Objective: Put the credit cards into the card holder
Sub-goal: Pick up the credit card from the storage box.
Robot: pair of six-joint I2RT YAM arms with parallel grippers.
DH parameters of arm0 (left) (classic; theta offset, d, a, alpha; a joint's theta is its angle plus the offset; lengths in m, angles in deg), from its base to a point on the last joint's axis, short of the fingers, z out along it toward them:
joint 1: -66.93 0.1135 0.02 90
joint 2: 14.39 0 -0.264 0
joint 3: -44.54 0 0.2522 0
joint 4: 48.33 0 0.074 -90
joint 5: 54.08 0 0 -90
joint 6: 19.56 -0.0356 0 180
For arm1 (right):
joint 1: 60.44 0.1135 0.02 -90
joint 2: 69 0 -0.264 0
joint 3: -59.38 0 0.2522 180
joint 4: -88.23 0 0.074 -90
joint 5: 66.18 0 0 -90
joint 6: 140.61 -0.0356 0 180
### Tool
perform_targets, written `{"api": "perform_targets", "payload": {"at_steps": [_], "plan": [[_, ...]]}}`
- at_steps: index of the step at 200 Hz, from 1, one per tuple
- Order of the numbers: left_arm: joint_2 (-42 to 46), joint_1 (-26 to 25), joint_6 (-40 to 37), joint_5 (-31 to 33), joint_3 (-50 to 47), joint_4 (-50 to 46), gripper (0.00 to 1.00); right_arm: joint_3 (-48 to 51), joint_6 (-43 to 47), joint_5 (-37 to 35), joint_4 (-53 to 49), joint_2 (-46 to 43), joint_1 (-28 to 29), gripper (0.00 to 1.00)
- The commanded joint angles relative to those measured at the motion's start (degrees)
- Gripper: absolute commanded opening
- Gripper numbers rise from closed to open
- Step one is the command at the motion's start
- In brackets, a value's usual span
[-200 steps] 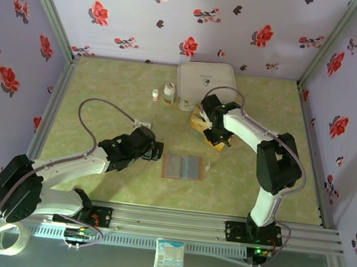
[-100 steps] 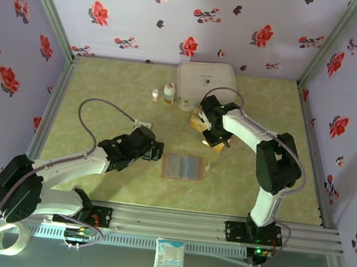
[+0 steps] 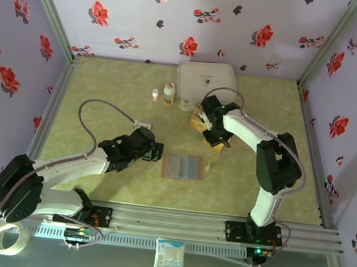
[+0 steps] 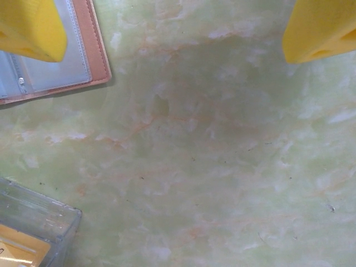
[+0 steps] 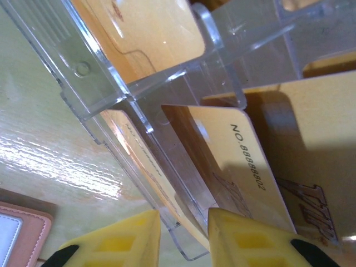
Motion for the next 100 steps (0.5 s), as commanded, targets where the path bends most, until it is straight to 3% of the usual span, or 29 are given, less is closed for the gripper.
{"api": "perform_targets", "payload": {"at_steps": [1, 100], "plan": [[-0.45, 0.59, -0.7, -0.07, -0.48, 0.83, 1.0, 0.84, -0.36, 2.28, -1.08, -1.22, 0.44, 0.24], [-0.31, 0.68, -0.59, -0.22, -0.45, 0.83, 1.0, -1.05, 0.43, 2.01, -2.68, -1.25, 0.39, 0.11]]}}
